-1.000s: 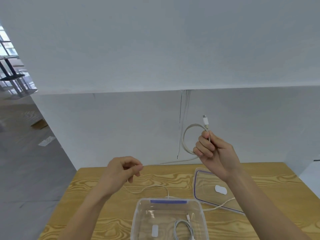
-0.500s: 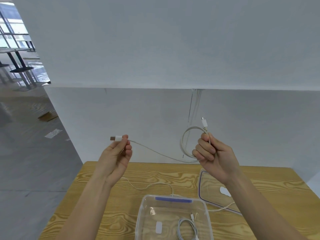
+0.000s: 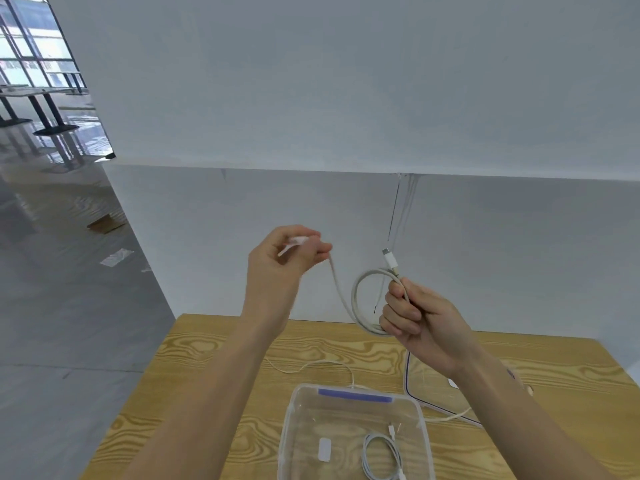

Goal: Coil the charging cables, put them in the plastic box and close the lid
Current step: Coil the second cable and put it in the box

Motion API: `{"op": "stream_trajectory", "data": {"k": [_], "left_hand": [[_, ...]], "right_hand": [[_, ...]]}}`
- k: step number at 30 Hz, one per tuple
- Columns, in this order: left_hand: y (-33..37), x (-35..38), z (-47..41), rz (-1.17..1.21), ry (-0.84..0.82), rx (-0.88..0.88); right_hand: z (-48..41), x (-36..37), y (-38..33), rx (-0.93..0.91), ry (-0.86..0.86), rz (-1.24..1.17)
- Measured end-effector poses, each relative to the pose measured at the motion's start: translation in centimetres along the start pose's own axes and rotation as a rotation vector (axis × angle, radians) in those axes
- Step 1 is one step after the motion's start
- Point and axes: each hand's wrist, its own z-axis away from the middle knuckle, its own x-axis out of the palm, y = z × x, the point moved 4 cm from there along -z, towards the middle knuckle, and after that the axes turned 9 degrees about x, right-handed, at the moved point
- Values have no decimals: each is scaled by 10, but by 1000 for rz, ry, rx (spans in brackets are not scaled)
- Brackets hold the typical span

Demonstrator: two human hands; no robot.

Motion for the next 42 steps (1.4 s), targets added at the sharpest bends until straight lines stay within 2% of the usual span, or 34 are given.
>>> {"op": "stream_trajectory", "data": {"k": [3, 6, 10, 17, 19, 22, 26, 29, 32, 35, 37, 39, 41, 42], "left_hand": [[5, 26, 15, -146, -149, 100], [4, 41, 26, -123, -221, 162], [-8, 48, 30, -84, -298, 156], [-9, 49, 15, -636, -391, 626], [-15, 49, 15, -692, -424, 707], [-26, 47, 28, -696, -343, 720], [-38, 30, 42, -619, -19, 422], [-38, 19, 64, -532, 91, 212], [-44, 26, 95, -381, -32, -79], [-61, 40, 115, -195, -195, -495], [-77, 44, 119, -74, -205, -749], [-89, 46, 113, 213, -97, -920], [-95, 44, 97, 590, 119, -921], [-97, 41, 87, 698, 204, -874]], "right_hand": [[-3, -1, 6, -13, -2, -1], [-4, 0, 10, -20, 4, 1], [-3, 1, 11, -15, -10, 17], [0, 7, 13, 43, -42, 178], [-1, 9, 13, 36, -53, 121], [-2, 12, 12, 13, -76, -52], [-3, 17, 5, -44, -50, -76], [-3, 15, -6, -108, -2, -50], [-4, 11, -18, -177, 46, -65], [-7, 11, -28, -228, 64, -95], [-7, 11, -33, -254, 72, -115], [-7, 11, -35, -262, 75, -131], [-6, 10, -34, -255, 77, -132], [-5, 9, -34, -250, 80, -128]]}}
